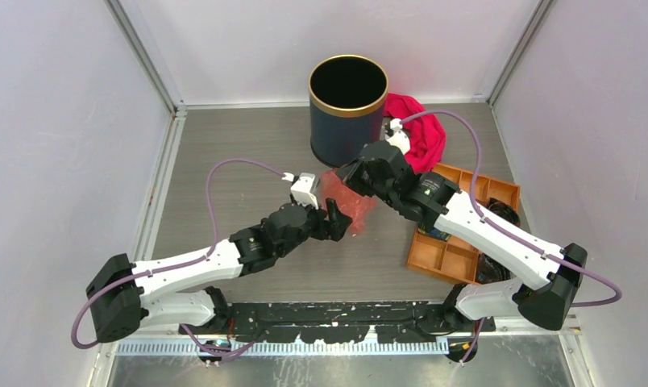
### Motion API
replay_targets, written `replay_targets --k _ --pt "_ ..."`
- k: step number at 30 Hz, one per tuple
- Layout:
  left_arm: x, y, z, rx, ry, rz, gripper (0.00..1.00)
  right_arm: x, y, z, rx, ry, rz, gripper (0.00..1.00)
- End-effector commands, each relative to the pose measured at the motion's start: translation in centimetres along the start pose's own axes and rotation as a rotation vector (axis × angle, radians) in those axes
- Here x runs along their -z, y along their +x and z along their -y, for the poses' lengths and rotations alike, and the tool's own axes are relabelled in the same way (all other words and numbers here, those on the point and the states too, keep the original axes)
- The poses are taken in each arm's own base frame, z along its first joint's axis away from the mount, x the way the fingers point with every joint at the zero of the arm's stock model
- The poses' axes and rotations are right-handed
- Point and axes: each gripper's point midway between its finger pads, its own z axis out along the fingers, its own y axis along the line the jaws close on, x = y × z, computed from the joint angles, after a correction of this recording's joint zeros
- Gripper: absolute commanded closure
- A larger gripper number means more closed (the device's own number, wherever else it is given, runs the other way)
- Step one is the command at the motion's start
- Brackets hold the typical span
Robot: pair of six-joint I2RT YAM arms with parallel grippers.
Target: Put the trash bags into the trash bin
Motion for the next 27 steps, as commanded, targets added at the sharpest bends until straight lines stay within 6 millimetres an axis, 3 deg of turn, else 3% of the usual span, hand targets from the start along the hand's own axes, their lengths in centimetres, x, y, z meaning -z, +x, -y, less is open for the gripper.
replay_targets --k 1,3,5,7,10,13,17,19,22,27 --pt "-0.5 -3.2 0.9 0.063 -0.012 0.130 0.29 1.1 -2.0 -2.2 -0.054 -0.059 0.066 0.99" --pt "-0.6 -3.3 0.6 0.073 -0.030 0.142 0.50 1.0 -1.8 -2.1 -0.041 -0.057 0.064 0.99" --pt "-0.7 -3.3 0.2 0.074 -0.045 0.156 0.62 0.8 -1.5 -1.8 -0.013 -0.050 0.056 0.99" --pt "-0.5 -3.3 -0.3 0.068 -0.062 0.164 0.82 0.7 -1.2 -1.2 0.026 -0.040 0.051 0.99" --pt "-0.3 -3.5 -0.5 0.049 -0.074 0.161 0.99 0.3 -0.6 -0.4 0.101 -0.031 0.031 0.95" --pt "0.0 -3.5 -0.6 0.032 -0.085 0.132 1.00 0.3 0.0 0.2 0.209 -0.023 -0.003 0.72" --pt "0.2 -3.4 -1.2 0.085 -0.098 0.057 1.00 1.2 0.2 0.9 0.337 -0.037 -0.031 0.34" --pt "0.1 -3.5 -1.4 0.129 -0.084 0.023 1.00 1.9 0.0 1.2 0.379 -0.056 -0.022 0.21" --pt "0.2 -3.7 -2.2 0.193 -0.084 -0.018 1.00 3.3 -0.6 1.9 0.431 -0.083 0.008 0.15" --pt "0.2 -4.3 -2.6 0.288 -0.046 -0.067 1.00 4.5 -1.1 4.3 0.475 -0.069 0.055 0.13"
